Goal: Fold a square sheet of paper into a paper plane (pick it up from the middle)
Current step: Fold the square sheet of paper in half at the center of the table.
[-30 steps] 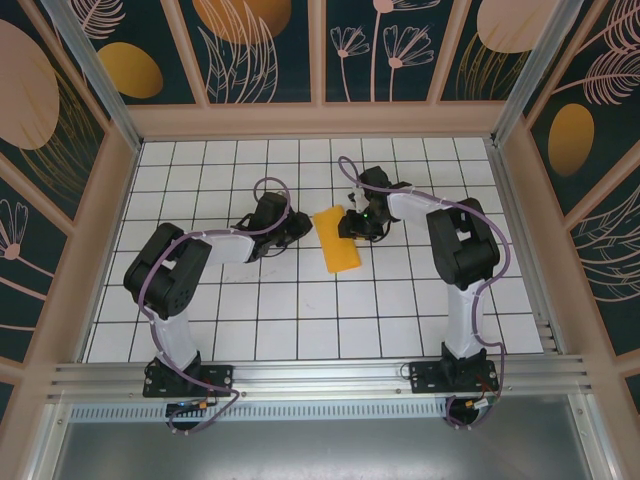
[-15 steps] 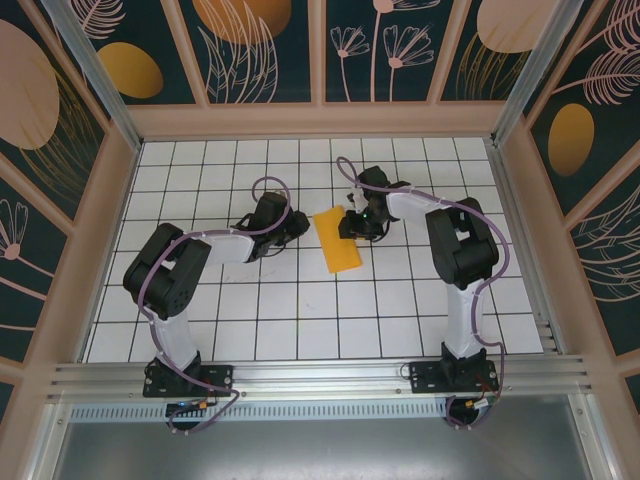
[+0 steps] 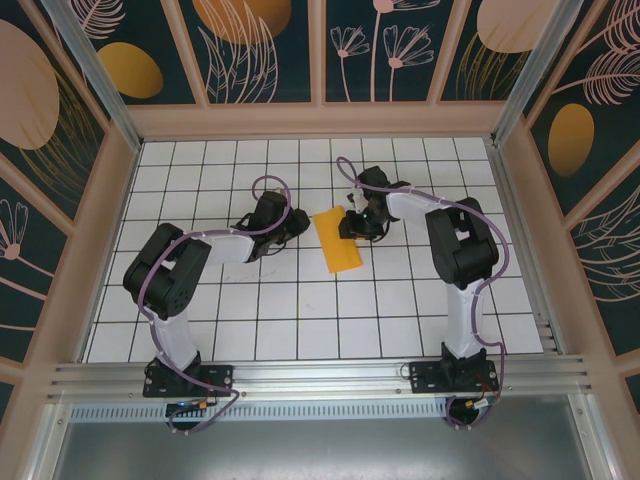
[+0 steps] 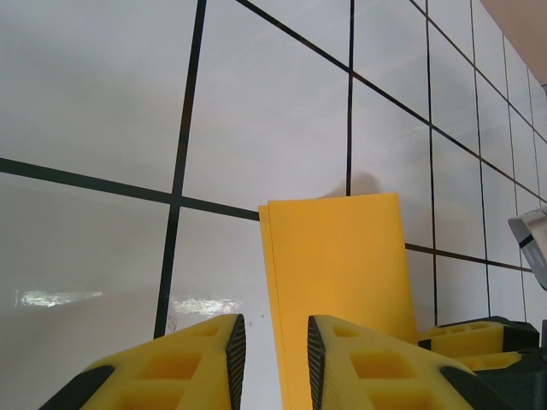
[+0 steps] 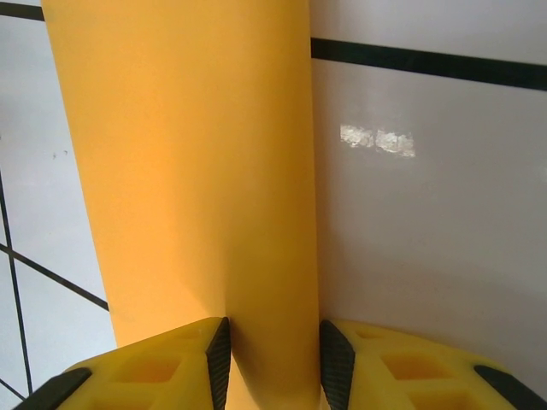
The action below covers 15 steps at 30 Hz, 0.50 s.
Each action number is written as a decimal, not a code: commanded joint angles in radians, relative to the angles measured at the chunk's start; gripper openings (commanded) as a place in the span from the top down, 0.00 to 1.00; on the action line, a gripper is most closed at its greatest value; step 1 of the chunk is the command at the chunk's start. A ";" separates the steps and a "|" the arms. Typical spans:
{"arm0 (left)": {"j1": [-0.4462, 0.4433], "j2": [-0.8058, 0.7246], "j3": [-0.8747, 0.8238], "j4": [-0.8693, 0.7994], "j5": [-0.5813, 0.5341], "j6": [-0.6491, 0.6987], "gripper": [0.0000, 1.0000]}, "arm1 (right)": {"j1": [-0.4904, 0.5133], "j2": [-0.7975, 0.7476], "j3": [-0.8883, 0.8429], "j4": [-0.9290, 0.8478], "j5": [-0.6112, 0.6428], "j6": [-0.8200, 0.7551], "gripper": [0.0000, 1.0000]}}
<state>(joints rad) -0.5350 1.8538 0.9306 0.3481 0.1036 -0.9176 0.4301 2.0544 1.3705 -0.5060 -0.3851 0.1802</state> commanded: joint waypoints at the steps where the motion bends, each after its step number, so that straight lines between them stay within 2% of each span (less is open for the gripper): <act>1: 0.001 0.008 0.019 0.024 0.002 0.010 0.71 | 0.002 0.109 -0.036 -0.016 0.129 -0.026 0.60; 15: 0.001 0.063 0.037 0.089 0.133 0.006 0.72 | 0.007 0.111 -0.041 -0.016 0.153 -0.054 0.57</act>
<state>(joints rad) -0.5350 1.8912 0.9409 0.3965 0.1864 -0.9180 0.4332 2.0560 1.3731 -0.5083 -0.3851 0.1684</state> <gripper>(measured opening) 0.282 0.423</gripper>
